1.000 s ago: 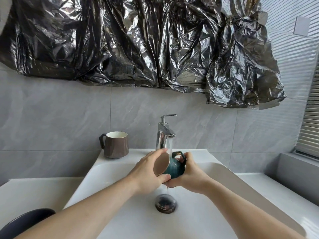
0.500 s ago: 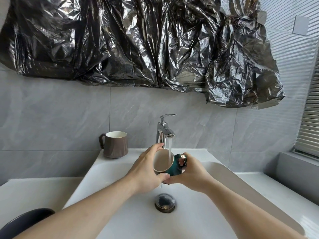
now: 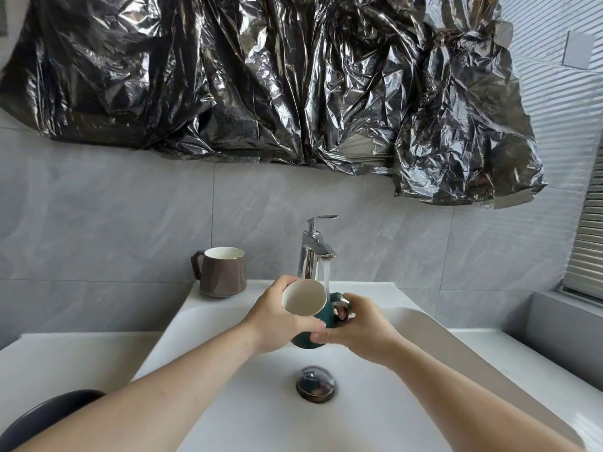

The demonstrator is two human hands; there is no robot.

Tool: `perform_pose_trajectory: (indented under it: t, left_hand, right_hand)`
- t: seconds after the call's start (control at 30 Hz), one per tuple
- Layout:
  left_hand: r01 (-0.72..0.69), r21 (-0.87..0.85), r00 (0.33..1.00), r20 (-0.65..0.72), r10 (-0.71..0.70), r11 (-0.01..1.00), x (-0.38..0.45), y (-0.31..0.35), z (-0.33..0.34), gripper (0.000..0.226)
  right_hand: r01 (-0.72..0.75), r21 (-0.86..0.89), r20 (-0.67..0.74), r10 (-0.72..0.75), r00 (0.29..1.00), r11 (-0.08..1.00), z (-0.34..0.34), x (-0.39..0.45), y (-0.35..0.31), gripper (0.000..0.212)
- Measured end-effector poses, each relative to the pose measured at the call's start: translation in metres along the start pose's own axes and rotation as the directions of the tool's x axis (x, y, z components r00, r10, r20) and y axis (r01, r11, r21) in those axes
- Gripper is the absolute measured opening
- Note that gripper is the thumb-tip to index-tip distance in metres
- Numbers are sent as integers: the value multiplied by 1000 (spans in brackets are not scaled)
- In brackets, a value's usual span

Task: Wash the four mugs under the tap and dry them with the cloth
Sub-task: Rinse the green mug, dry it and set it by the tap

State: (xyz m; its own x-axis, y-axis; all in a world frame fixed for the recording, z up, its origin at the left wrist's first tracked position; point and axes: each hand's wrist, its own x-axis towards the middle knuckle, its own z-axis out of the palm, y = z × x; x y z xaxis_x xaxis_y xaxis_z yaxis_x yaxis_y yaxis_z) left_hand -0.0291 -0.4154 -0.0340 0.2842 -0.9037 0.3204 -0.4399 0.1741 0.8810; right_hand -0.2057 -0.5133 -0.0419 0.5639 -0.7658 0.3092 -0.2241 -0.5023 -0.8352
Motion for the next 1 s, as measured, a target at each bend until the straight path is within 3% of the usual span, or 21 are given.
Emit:
perform_pose_trajectory:
  t: [0.17, 0.3, 0.47, 0.67, 0.8, 1.0]
  left_hand:
    - [-101, 164, 994, -27, 106, 981, -4, 1, 3, 83]
    - [-195, 435, 975, -10, 222, 879, -7, 2, 6, 89]
    - [-278, 572, 949, 40, 312, 772, -13, 12, 7, 90]
    - [-307, 581, 934, 29, 357, 754, -13, 9, 10, 90]
    - [-246, 511, 956, -13, 294, 823, -10, 4, 10, 92]
    - [-122, 360, 986, -60, 153, 925, -9, 1, 11, 97]
  right_hand:
    - [-14, -162, 85, 28, 996, 987, 2, -3, -1, 55]
    - [-42, -249, 75, 62, 995, 967, 1, -6, -2, 43]
    - [-62, -272, 67, 83, 994, 960, -1, -7, -6, 23]
    - [-78, -278, 33, 91, 995, 957, -1, -7, -7, 23]
    - [-96, -285, -33, 91, 995, 954, -3, -4, -5, 16]
    - [-26, -319, -94, -5, 996, 947, -2, -4, -11, 23]
